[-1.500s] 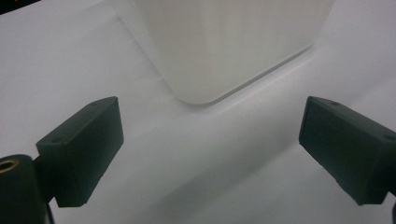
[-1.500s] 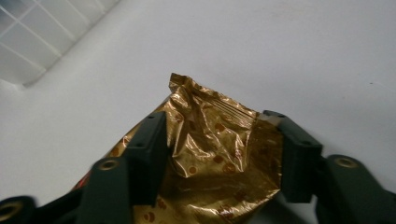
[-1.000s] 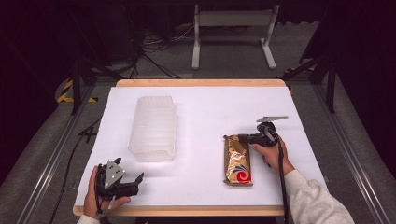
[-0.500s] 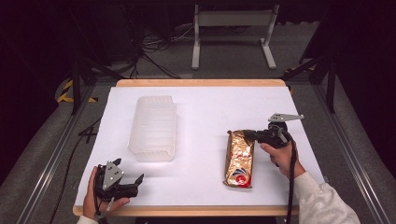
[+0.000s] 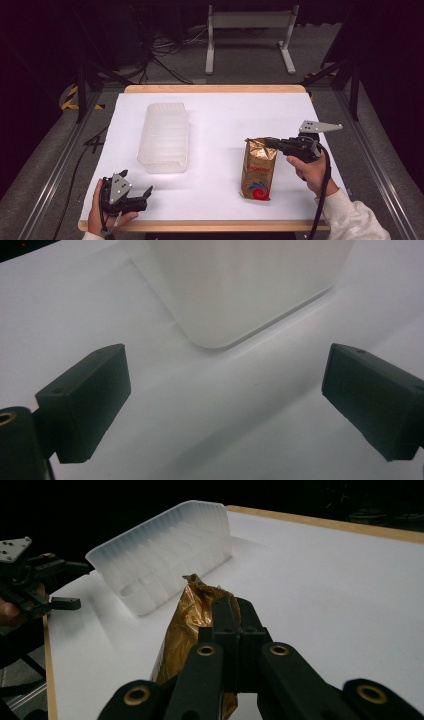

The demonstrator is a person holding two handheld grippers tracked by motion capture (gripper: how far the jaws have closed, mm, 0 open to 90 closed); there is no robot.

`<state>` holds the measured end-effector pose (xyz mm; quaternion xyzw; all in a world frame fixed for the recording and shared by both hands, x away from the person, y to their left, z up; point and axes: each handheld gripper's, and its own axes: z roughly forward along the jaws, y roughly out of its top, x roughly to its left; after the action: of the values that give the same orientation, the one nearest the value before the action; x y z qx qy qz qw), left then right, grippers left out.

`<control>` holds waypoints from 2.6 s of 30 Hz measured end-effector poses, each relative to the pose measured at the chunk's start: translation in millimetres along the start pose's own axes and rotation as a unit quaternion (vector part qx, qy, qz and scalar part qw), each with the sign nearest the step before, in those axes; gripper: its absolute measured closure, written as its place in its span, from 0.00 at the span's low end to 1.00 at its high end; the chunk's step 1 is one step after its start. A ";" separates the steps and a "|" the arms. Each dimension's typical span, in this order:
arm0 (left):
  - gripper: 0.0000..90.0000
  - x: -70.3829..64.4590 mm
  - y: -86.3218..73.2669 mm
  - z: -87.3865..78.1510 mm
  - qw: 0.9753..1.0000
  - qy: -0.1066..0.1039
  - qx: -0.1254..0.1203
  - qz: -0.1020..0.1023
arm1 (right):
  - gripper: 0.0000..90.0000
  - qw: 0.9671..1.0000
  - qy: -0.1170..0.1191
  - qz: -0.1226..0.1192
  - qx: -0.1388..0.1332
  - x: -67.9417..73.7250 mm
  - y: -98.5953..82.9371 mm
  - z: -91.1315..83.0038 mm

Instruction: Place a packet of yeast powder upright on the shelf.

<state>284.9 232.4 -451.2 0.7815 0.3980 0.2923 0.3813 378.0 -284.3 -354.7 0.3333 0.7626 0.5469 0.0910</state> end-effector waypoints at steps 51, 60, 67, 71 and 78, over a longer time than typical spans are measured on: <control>0.07 0.4 -0.8 1.7 1.000 -0.008 0.004 0.002 | 1.00 0.994 0.015 -0.103 -0.028 31.2 75.7 31.7; 0.07 0.5 -1.0 1.9 1.000 -0.008 0.003 0.001 | 1.00 0.994 0.018 -0.105 -0.036 35.7 84.1 51.0; 0.07 0.9 -1.5 1.5 1.000 -0.008 0.002 -0.002 | 1.00 0.993 0.023 -0.109 -0.045 40.0 91.6 62.6; 0.07 1.1 -1.6 2.1 1.000 -0.010 0.003 -0.003 | 1.00 0.992 0.031 -0.110 -0.053 44.9 97.6 72.6; 0.07 1.4 -1.9 2.3 1.000 -0.012 0.004 -0.005 | 1.00 0.991 0.043 -0.111 -0.064 52.2 107.0 85.3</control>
<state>286.6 233.5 -453.8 0.7846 0.3983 0.2799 0.3840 425.0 -167.4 -280.0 0.2161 0.7618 0.5946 0.1393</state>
